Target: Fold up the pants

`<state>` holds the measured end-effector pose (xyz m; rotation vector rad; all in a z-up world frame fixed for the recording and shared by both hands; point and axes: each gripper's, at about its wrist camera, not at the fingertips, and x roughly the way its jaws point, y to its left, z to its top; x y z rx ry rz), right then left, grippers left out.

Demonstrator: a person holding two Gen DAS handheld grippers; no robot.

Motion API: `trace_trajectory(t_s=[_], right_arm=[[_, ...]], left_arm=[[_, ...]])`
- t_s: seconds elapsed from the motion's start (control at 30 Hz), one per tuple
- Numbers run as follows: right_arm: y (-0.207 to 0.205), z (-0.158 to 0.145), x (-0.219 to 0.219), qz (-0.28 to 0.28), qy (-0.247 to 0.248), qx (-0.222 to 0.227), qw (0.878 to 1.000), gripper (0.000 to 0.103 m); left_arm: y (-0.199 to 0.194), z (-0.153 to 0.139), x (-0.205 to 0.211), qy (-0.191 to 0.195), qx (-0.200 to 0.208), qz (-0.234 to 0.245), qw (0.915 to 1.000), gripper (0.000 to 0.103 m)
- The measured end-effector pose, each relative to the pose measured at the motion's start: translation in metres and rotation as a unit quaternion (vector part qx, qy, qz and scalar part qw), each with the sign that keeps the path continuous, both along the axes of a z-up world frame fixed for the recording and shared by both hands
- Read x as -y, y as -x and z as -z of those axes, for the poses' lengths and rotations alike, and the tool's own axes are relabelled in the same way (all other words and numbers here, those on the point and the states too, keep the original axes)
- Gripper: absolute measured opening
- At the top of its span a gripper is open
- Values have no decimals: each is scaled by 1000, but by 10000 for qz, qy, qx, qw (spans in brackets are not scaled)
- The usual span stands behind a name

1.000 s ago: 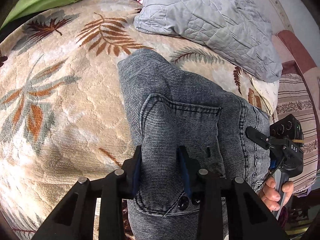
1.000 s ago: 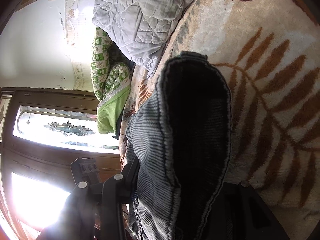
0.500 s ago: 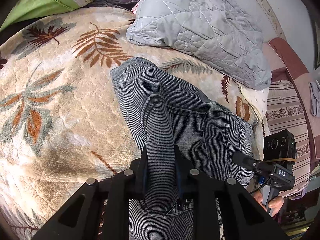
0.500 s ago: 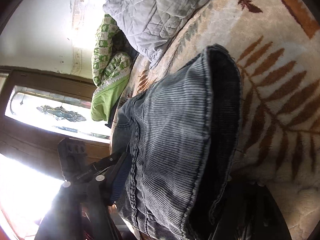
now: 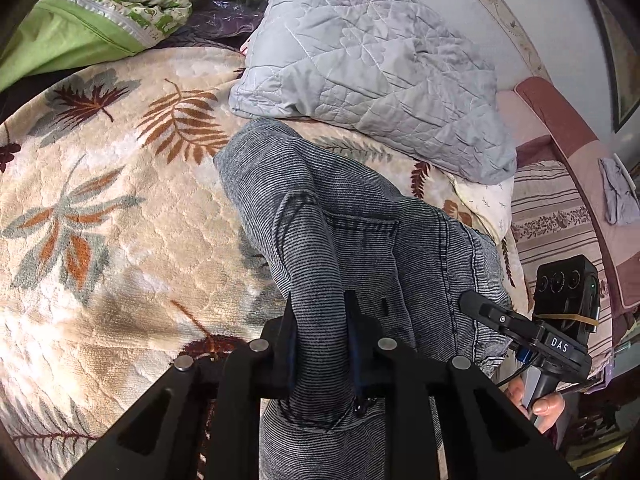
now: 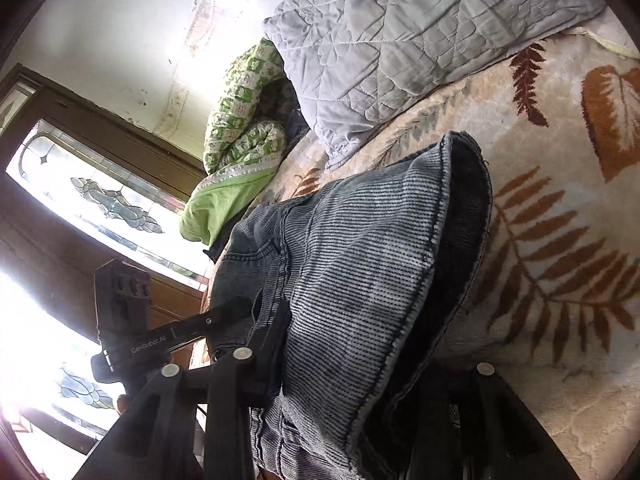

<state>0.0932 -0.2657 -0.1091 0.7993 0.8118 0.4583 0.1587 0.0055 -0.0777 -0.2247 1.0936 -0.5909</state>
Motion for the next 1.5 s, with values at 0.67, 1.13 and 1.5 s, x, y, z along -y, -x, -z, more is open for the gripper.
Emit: trace_trajectory(t_s=[0.67,1.13,1.5], right_arm=[[-26,50,21,166,-84,-1175,9929,65],[-16,32,14,659,843,-256,9939,36],[-22,52,19,680,980,-559,9913,52]], left_arm=[[-18,66,10,-827,-517,-155,9951,60],[-9,53,21,-728,-88,-23,9973,21],[-9,65,28,-1285,-22,-186,9915,51]])
